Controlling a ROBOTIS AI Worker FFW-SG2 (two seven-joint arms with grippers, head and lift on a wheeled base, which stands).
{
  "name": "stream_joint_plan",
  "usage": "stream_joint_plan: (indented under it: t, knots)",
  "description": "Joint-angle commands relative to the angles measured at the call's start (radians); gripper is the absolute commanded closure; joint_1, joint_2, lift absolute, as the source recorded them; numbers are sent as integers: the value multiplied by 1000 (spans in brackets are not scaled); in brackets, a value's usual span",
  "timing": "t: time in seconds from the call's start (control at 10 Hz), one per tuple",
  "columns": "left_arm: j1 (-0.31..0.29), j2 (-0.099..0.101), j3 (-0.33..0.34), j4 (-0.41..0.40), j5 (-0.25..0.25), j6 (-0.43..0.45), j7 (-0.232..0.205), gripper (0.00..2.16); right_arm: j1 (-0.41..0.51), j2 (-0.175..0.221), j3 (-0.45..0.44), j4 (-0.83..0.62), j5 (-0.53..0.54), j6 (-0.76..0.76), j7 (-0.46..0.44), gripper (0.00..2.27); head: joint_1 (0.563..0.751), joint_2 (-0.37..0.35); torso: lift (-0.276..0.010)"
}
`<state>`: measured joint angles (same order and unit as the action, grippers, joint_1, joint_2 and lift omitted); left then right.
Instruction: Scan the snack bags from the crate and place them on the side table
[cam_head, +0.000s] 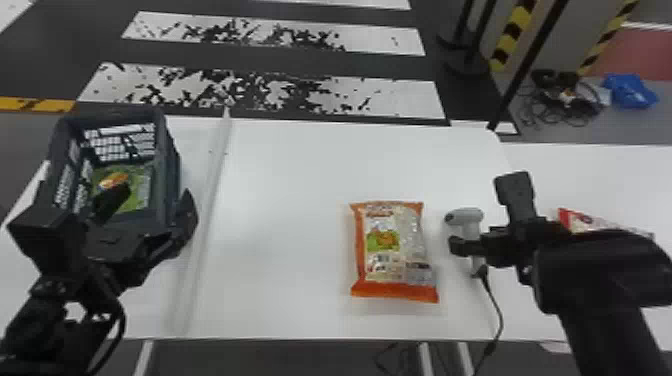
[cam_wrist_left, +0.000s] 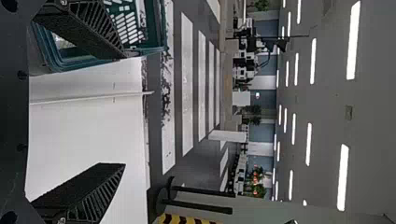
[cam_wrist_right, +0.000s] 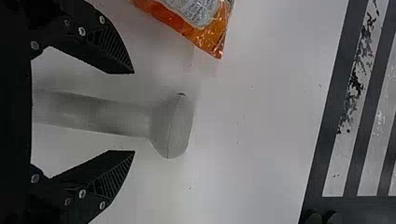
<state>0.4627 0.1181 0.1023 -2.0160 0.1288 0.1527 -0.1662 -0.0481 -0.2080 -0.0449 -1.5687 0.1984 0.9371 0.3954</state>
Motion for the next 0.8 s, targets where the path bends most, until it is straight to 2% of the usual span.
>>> stream_joint_plan:
  t: [0.0, 0.1, 0.2, 0.6, 0.7]
  knots:
    - [-1, 0, 1, 2, 0, 0, 0, 39, -16, -4, -1, 32, -7, -11, 6, 930, 695, -86, -50]
    - [-1, 0, 1, 3, 0, 0, 0, 39, -19, -4, -1, 35, -8, -11, 3, 1683, 695, -86, -50]
    - [-1, 0, 1, 3, 0, 0, -1, 39, -21, -2, 0, 35, -7, -11, -10, 2229, 695, -86, -50]
    - [-1, 0, -1, 10, 0, 3, -1, 39, -10, -2, -6, 26, -7, -42, -9, 2256, 695, -88, -50]
    - [-1, 0, 1, 11, 0, 3, -1, 39, 10, -2, -16, -22, -7, -14, -10, 2256, 695, -89, -50]
